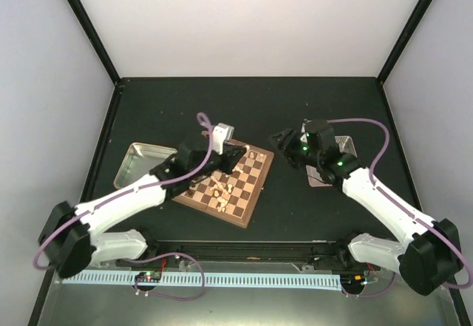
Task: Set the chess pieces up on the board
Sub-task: Place the chess piece on the chessboard.
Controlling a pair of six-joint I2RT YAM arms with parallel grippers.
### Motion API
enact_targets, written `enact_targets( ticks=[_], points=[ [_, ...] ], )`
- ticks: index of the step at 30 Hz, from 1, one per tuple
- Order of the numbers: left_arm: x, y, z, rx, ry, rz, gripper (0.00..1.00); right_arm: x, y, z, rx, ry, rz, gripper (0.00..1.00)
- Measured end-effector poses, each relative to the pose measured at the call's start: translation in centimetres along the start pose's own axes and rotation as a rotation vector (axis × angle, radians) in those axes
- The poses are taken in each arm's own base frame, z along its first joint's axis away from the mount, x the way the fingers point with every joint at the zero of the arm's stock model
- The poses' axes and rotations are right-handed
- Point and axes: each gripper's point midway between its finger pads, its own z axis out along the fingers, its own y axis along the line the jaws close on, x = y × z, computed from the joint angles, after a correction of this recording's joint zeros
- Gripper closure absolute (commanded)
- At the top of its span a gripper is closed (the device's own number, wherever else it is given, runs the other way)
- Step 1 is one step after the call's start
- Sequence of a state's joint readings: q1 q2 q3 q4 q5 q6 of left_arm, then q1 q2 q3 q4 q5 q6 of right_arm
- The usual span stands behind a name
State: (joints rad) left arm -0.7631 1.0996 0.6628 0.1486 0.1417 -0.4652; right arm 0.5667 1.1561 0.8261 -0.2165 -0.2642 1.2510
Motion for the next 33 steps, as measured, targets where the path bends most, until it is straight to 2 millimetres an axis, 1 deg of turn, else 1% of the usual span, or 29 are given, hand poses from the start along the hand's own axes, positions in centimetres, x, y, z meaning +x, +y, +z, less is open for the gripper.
enact_targets(
  ticks=[1, 2, 5, 8, 11, 13, 16, 20, 25, 29, 33],
  points=[
    [0.2, 0.3, 1.1, -0.027, 0.055, -0.006, 0.98, -1.1, -1.1, -0.6, 0.046, -0.047, -0.016, 0.37],
    [0.5, 0.6, 1.9, -0.044, 0.09, -0.009, 0.98, -1.8, -1.9, -1.1, 0.078, -0.077, -0.028, 0.37],
    [2.5, 1.9, 5.1, -0.121, 0.268, -0.026, 0.98, -3.1, -4.2, -2.3, 0.185, -0.143, -0.071, 0.36],
    [5.1, 3.5, 8.1, -0.189, 0.427, -0.043, 0.99, -3.5, -5.9, -2.9, 0.262, -0.171, -0.105, 0.36],
    [8.4, 5.1, 9.8, -0.254, 0.577, -0.055, 0.98, -3.5, -7.4, -3.3, 0.316, -0.179, -0.125, 0.36],
    [10.1, 6.0, 10.0, -0.293, 0.653, -0.057, 0.99, -3.4, -8.2, -3.3, 0.34, -0.177, -0.129, 0.36],
    [11.3, 6.7, 10.2, -0.341, 0.718, -0.055, 0.98, -3.2, -9.1, -3.3, 0.367, -0.171, -0.134, 0.36],
    [11.3, 7.3, 10.6, -0.384, 0.746, -0.046, 0.98, -3.0, -9.8, -3.3, 0.383, -0.165, -0.137, 0.36],
    [11.6, 8.1, 10.6, -0.426, 0.772, -0.037, 0.98, -2.9, -10.2, -3.0, 0.396, -0.158, -0.135, 0.36],
    [12.0, 8.8, 11.3, -0.453, 0.79, -0.023, 0.98, -2.8, -10.6, -2.8, 0.407, -0.15, -0.135, 0.36],
    [11.7, 9.1, 11.7, -0.472, 0.789, -0.008, 0.98, -2.7, -10.8, -2.7, 0.413, -0.144, -0.134, 0.36]
  ],
)
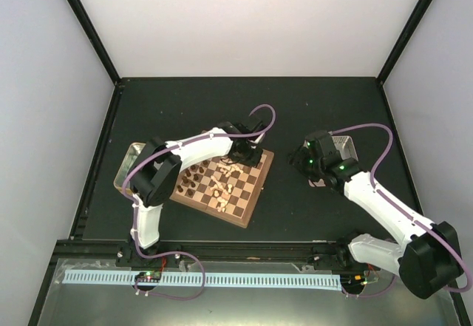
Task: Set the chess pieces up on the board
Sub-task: Place the chess piece on the chessboard.
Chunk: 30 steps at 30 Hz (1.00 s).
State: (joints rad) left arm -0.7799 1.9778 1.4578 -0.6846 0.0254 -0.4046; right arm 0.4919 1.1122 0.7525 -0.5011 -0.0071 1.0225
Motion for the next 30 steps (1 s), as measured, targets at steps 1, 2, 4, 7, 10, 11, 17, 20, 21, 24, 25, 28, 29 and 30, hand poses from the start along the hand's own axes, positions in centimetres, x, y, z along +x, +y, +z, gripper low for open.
enact_targets(
  ticks=[1, 2, 4, 7, 10, 11, 17, 20, 21, 24, 25, 28, 29, 30],
  points=[
    [-0.1, 0.0, 0.0, -0.006, -0.001, 0.001, 0.98, 0.1, -0.1, 0.0, 0.002, 0.002, 0.0, 0.36],
    [-0.2, 0.1, 0.0, -0.012, -0.001, 0.002, 0.98, 0.1, -0.1, 0.1, 0.002, 0.004, 0.0, 0.36],
    [-0.4, 0.2, 0.1, -0.023, -0.003, 0.004, 0.99, 0.2, -0.3, 0.2, 0.007, 0.008, 0.0, 0.36],
    [-0.4, 0.3, 0.1, -0.031, -0.001, 0.007, 0.98, 0.3, -0.4, 0.3, 0.011, 0.012, 0.0, 0.36],
    [-0.4, 0.5, 0.1, -0.039, -0.001, 0.008, 0.98, 0.4, -0.4, 0.4, 0.013, 0.017, 0.001, 0.36],
    [-0.4, 0.5, 0.1, -0.041, -0.002, 0.008, 0.99, 0.5, -0.4, 0.5, 0.014, 0.02, 0.0, 0.36],
    [-0.3, 0.8, 0.0, -0.056, 0.001, 0.011, 0.98, 0.7, -0.4, 0.7, 0.015, 0.036, 0.001, 0.36],
    [-0.3, 0.8, 0.0, -0.056, 0.002, 0.013, 0.99, 0.8, -0.5, 0.9, 0.017, 0.04, 0.001, 0.36],
    [-0.3, 0.8, 0.0, -0.057, 0.004, 0.013, 0.98, 0.8, -0.5, 0.9, 0.018, 0.041, 0.001, 0.37],
    [-0.2, 0.8, 0.0, -0.058, 0.006, 0.016, 0.97, 0.9, -0.5, 1.0, 0.018, 0.046, 0.001, 0.36],
    [-0.1, 0.9, -0.1, -0.059, 0.01, 0.017, 0.97, 0.9, -0.5, 1.0, 0.019, 0.048, 0.001, 0.36],
    [0.2, 1.0, -0.3, -0.065, 0.022, 0.021, 0.96, 1.0, -0.6, 1.2, 0.024, 0.052, 0.0, 0.37],
    [0.4, 1.1, -0.4, -0.067, 0.028, 0.022, 0.95, 1.1, -0.6, 1.3, 0.025, 0.054, 0.001, 0.37],
    [0.6, 1.2, -0.4, -0.069, 0.034, 0.025, 0.95, 1.1, -0.7, 1.3, 0.026, 0.057, 0.001, 0.37]
  ],
)
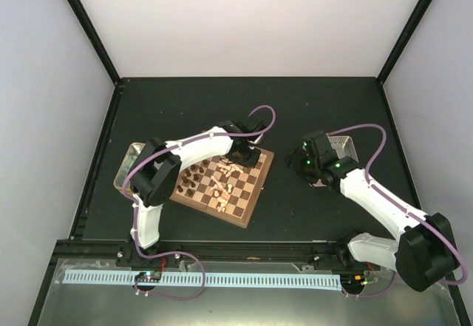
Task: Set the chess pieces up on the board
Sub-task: Place the chess piece on the chessboard.
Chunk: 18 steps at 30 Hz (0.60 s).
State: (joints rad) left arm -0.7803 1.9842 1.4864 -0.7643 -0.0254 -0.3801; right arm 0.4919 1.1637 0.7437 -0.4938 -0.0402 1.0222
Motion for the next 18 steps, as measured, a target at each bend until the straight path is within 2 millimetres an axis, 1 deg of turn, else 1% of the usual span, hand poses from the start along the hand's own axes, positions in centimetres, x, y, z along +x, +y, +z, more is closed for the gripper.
enact_targets(
  ticks=[6, 18],
  points=[
    [0.08, -0.1, 0.0, 0.006, 0.004, 0.01, 0.86, 0.2, -0.07, 0.21, 0.003, 0.012, 0.0, 0.37],
    [0.25, -0.45, 0.02, 0.027, 0.013, 0.024, 0.82, 0.36, -0.08, 0.34, 0.004, 0.021, -0.006, 0.37]
  ],
)
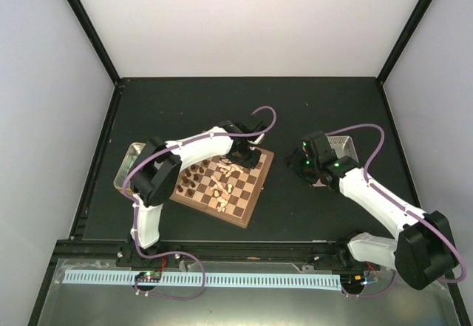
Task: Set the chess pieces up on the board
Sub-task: Place the chess piece on the chessboard, then pick up the chess piece from the chessboard.
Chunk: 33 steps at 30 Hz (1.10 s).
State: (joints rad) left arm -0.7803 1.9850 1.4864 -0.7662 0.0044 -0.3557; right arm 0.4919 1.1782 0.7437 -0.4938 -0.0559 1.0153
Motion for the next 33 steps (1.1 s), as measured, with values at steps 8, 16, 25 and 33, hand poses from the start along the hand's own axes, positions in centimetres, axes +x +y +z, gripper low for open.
enact_targets(
  ticks=[8, 16, 25, 33],
  points=[
    [0.0, 0.0, 0.6, -0.005, 0.013, 0.005, 0.78, 0.0, 0.0, 0.0, 0.0, 0.001, -0.011, 0.36],
    [-0.3, -0.1, 0.7, -0.004, 0.008, 0.009, 0.65, 0.1, 0.0, 0.0, -0.001, 0.003, -0.022, 0.36],
    [-0.7, -0.1, -3.8, 0.029, -0.096, 0.007, 0.58, 0.2, 0.6, 0.2, -0.014, 0.015, -0.088, 0.38],
    [-0.1, 2.7, -12.0, 0.097, -0.352, -0.097, 0.56, 3.0, 4.8, 2.1, -0.07, 0.112, -0.273, 0.49]
  ],
)
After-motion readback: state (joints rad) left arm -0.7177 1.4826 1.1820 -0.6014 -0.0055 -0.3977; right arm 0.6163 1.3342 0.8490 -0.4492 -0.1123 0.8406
